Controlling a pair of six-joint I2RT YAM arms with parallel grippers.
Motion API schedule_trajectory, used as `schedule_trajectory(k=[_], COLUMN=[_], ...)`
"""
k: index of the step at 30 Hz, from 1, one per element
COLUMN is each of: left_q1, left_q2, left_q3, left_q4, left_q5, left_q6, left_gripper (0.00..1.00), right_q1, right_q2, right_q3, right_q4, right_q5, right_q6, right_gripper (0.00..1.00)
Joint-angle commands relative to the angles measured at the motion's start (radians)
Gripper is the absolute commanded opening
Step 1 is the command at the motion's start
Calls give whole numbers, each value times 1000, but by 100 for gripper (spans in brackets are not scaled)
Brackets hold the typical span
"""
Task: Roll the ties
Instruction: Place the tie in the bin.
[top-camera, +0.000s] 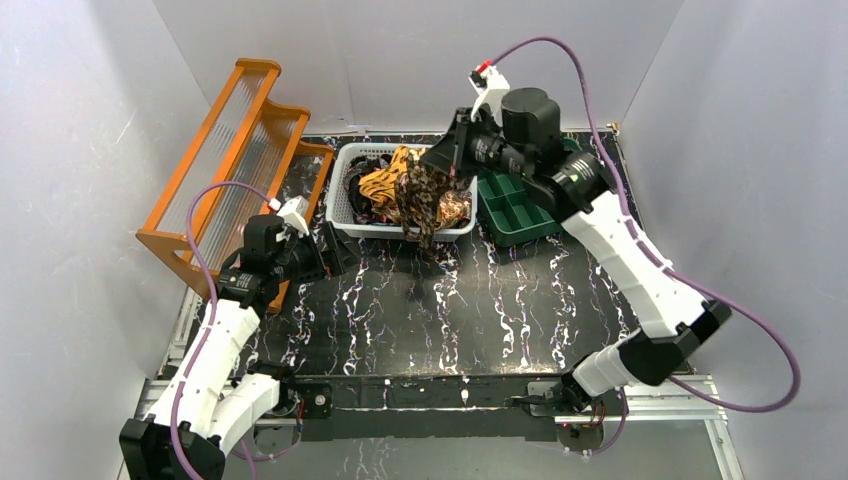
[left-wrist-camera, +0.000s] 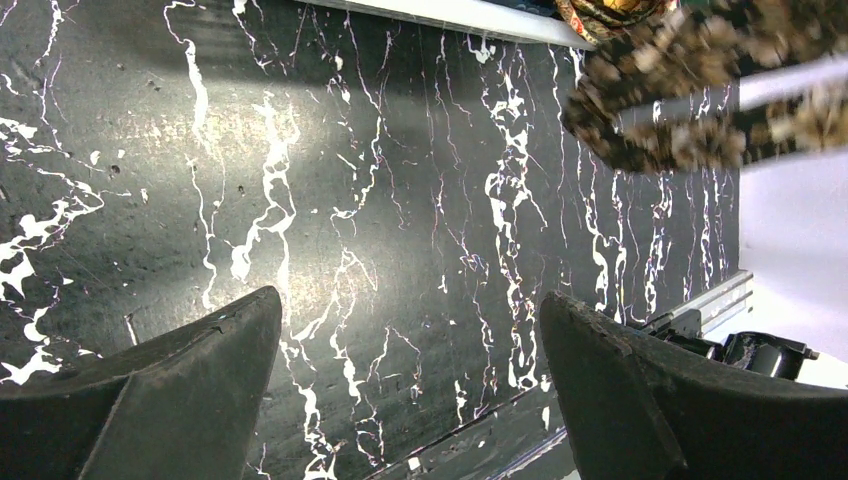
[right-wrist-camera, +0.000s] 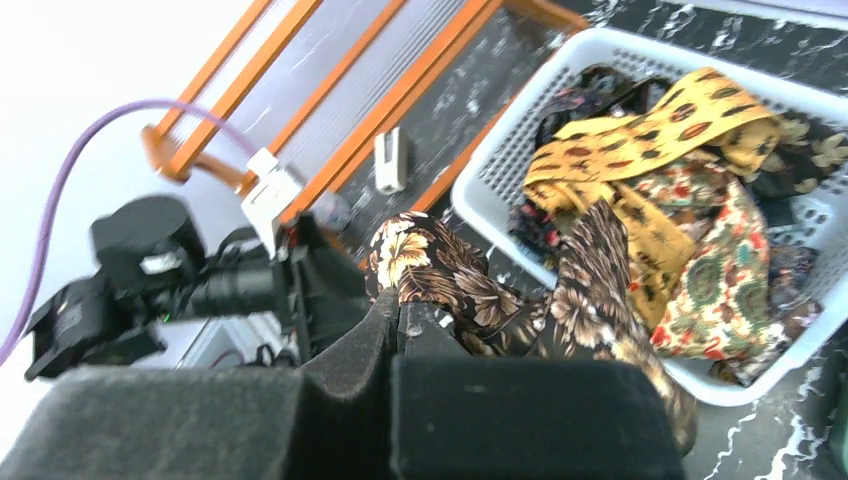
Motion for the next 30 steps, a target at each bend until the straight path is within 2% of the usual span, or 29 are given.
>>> schedule_trajectory(k=[1,3,5,7,9,10,12,13,14,16,18,20,23,27,30], left_q1=[-3,-3,-3,-3,-3,-3,-3,-3,-3,-3,-3,-3,-3,-4,-4], left_q2=[-31,-35,-34,-31,-25,-25,-25,-23,-19,-7,2,9,9,-14,-17], left_q3=[19,18,7,-4,-13,-19,-30,-37,-45,-59,-75,-101,-143,-162,-164], left_q4=[-15,-16,-10,1,5,7,11,15,20,33,47,63,91,118,123], left_q5=[13,19,23,28,37,41,47,52,59,78,89,101,125,100,97], left_q6=[4,3,0,-5,-7,-8,-8,-7,-6,-6,-8,-16,-48,-81,-86], left_gripper=[98,98,98,98,98,98,98,98,98,98,98,98,98,98,98], right_q1=[7,9,10,9,9,11,9,5,1,-4,-13,-19,-19,1,19], right_q2=[-65,-114,-168,-182,-177,-178,-211,-232,-248,-267,-263,-232,-142,-13,100], right_q3=[-143,-234,-396,-575,-697,-721,-778,-790,-788,-772,-766,-774,-771,-716,-661], right_q4=[21,11,51,46,43,15,-2,-14,-37,-92,-132,-136,-101,-39,-23], right_q5=[-181,-282,-354,-394,-419,-411,-303,-248,-197,-47,31,34,-62,-13,11], right_q6=[-28,-38,-4,8,21,18,56,57,52,61,79,90,51,37,4], right_gripper=[1,1,13,18,28,36,67,75,78,84,86,86,86,91,92])
